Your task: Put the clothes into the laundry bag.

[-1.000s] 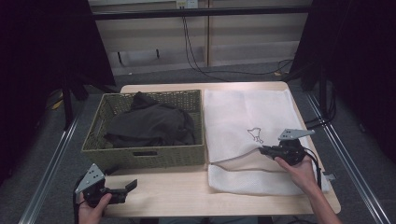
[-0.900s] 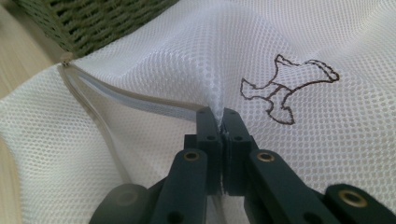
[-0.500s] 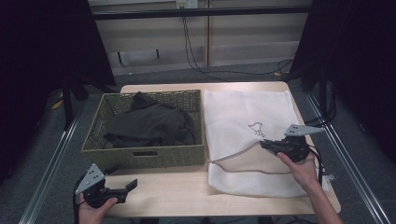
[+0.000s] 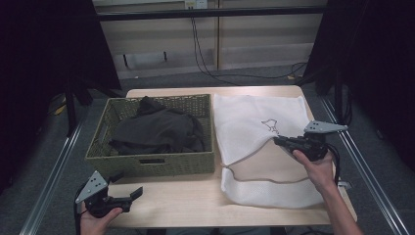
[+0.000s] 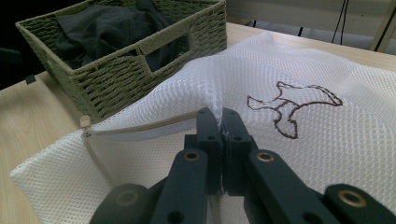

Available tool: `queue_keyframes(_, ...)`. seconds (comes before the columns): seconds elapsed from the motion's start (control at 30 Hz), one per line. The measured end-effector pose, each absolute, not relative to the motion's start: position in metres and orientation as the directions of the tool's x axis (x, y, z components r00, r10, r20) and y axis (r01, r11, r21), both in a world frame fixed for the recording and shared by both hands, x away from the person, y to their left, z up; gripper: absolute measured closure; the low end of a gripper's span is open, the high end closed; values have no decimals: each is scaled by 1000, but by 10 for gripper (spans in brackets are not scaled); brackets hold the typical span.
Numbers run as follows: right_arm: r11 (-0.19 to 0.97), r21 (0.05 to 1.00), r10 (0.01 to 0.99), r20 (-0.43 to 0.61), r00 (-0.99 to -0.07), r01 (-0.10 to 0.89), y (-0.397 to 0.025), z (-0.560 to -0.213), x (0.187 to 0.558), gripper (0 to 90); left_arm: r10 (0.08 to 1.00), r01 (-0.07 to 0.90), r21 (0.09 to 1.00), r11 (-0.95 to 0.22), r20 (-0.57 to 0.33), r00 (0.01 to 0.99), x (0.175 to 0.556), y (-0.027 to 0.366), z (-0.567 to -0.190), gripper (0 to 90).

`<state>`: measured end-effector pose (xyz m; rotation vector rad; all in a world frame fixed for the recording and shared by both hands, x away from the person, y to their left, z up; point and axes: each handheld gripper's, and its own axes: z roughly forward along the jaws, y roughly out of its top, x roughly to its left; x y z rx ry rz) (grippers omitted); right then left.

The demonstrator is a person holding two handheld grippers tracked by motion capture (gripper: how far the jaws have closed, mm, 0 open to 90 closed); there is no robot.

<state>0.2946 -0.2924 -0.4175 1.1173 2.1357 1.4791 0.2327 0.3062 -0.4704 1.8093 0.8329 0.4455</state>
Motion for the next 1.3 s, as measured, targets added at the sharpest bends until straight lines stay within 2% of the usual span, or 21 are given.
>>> queue_keyframes(0.17, 159, 899, 738, 167, -654, 409, -289, -415, 299, 887, 708, 299, 929, -218, -60, 704, 232, 305, -461, 96)
queue_keyframes(0.43, 140, 905, 740, 173, -650, 401, -288, -414, 299, 887, 691, 304, 928, -215, -75, 719, 242, 309, -438, 119)
queue_keyframes(0.6, 138, 907, 742, 171, -648, 398, -290, -413, 298, 887, 675, 309, 920, -242, -69, 734, 264, 312, -408, 145)
queue_keyframes(0.7, 143, 907, 739, 167, -652, 395, -289, -414, 298, 886, 653, 338, 912, -232, -112, 749, 281, 313, -395, 145)
queue_keyframes(0.8, 148, 906, 737, 167, -655, 397, -288, -415, 298, 886, 672, 317, 914, -252, -70, 737, 293, 311, -387, 138)
queue_keyframes(0.87, 149, 905, 738, 166, -654, 398, -288, -415, 298, 886, 657, 337, 902, -269, -84, 749, 304, 309, -384, 137)
queue_keyframes(0.97, 150, 905, 738, 166, -654, 398, -288, -415, 298, 886, 665, 344, 882, -324, -46, 745, 320, 305, -383, 132)
queue_keyframes(1.3, 162, 899, 735, 164, -657, 406, -285, -417, 299, 885, 648, 353, 875, -330, -62, 759, 367, 298, -382, 127)
